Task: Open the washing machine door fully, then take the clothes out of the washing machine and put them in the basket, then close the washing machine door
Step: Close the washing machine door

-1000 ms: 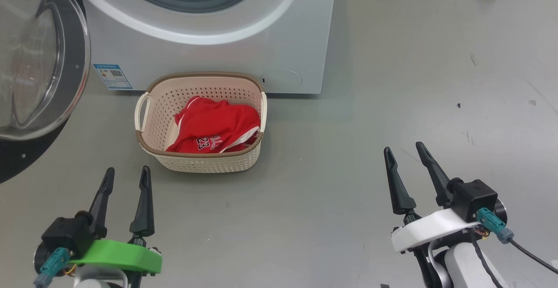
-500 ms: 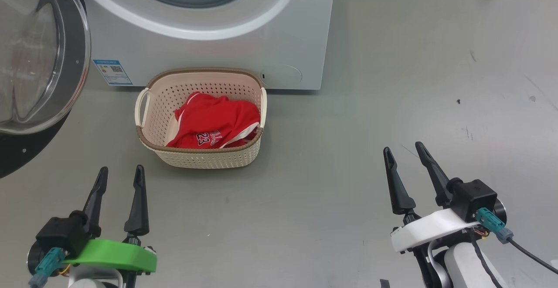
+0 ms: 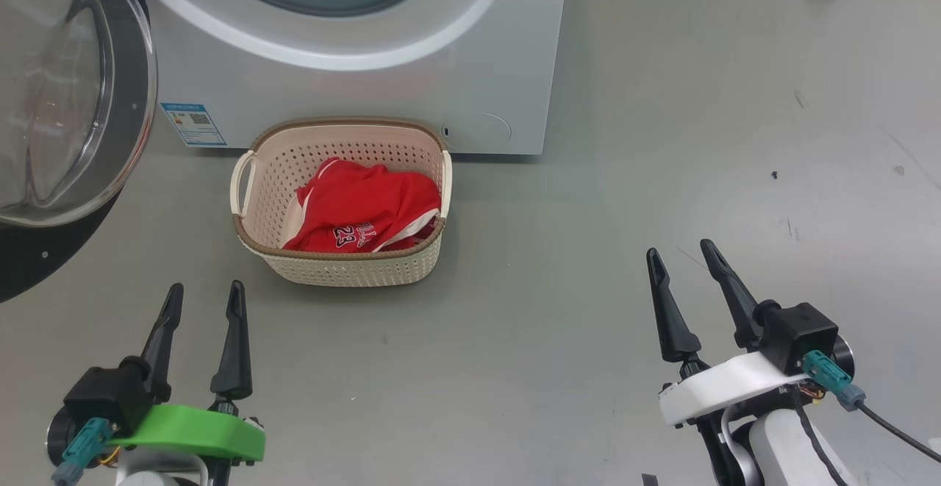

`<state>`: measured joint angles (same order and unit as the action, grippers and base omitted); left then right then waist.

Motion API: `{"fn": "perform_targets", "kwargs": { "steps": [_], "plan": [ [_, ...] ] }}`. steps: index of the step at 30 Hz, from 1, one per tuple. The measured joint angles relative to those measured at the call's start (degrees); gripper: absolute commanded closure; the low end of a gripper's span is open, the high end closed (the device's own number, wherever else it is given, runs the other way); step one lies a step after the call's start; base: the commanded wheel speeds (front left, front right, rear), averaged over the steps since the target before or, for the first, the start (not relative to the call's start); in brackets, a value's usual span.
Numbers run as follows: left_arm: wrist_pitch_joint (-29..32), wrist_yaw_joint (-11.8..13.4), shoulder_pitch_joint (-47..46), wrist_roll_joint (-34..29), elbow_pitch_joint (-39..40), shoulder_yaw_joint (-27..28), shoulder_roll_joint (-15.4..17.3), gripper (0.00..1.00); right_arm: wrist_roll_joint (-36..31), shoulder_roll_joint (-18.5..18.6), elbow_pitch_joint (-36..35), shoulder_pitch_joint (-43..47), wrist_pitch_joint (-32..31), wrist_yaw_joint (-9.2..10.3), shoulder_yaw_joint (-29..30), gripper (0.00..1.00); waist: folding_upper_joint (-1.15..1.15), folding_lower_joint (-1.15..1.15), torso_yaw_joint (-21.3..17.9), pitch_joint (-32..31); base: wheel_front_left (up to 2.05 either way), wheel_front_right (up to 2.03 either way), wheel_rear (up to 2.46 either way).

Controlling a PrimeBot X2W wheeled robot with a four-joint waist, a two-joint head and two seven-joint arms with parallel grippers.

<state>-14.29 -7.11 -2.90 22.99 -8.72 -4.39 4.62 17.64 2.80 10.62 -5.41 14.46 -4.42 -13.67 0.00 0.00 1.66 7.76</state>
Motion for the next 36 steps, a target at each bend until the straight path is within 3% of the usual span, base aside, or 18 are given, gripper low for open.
{"fn": "perform_targets", "kwargs": {
  "steps": [23,36],
  "plan": [
    [0.00,0.00,-0.01,-0.94,-0.40,-0.69,-0.05,0.00,0.26,0.00,0.11,0.00,0.00,0.03,-0.03,0.00,0.00,0.00,0.20,0.04,0.00,0.00,0.00],
    [0.00,-0.01,-0.13,-1.00,-1.18,-1.96,-0.55,0.00,-0.59,0.18,-0.10,0.01,0.00,0.01,0.36,0.00,0.00,0.00,4.86,1.36,0.00,0.00,0.00]
  ]
}}
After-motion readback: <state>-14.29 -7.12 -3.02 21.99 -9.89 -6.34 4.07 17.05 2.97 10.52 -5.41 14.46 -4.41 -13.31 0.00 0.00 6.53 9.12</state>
